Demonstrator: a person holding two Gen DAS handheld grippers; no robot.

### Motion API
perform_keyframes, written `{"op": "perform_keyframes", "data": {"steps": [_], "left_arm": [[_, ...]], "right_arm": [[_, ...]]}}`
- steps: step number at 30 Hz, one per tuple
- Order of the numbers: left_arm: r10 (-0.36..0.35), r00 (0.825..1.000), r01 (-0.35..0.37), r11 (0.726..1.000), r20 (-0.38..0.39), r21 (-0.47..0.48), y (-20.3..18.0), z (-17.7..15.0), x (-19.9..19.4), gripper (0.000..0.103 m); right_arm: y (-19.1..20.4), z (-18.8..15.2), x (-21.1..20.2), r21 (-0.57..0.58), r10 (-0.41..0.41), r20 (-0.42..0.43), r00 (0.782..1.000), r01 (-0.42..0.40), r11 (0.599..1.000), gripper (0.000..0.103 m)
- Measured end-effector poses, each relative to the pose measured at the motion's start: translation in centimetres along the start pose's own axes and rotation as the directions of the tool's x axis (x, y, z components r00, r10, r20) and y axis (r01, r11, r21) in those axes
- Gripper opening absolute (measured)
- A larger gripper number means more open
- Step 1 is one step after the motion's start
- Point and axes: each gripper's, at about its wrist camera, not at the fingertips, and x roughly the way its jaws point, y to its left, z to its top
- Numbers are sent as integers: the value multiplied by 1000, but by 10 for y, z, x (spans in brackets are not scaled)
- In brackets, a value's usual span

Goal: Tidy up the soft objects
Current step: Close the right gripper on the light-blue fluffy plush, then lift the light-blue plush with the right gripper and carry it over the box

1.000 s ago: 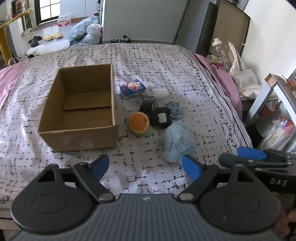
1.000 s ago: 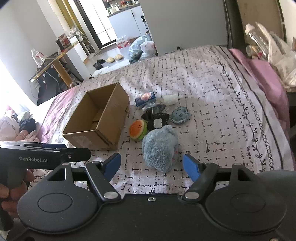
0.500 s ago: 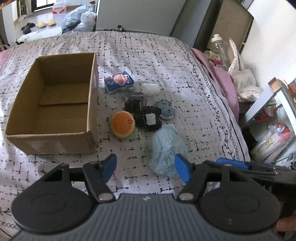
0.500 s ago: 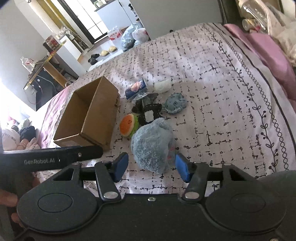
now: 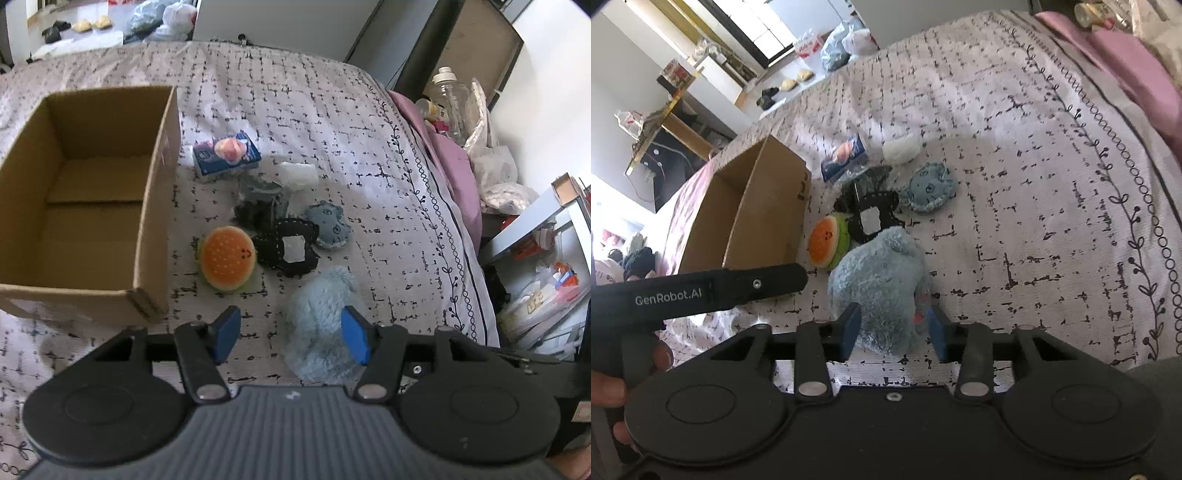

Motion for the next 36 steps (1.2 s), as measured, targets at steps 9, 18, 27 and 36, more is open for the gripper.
{"op": "perform_keyframes", "data": {"steps": [9, 18, 27, 36], "left_arm": [[-41, 998, 39, 998, -47, -44, 4, 0, 29, 56], [-69, 995, 62, 995, -79, -80, 7, -4, 46, 56], [-101, 992, 96, 993, -74, -66, 1, -3, 48, 48], [-123, 992, 122, 992, -29, -32, -4, 4, 31, 47]], "right_arm": [[0, 1, 22, 2, 16, -50, 999, -16, 1000, 38], [0, 2, 34, 24, 55, -62, 997, -54, 998, 38], [5, 1, 39, 4, 99, -62, 993, -99, 995, 33], [17, 7, 24, -41, 90, -7, 996, -90, 995, 31]]}}
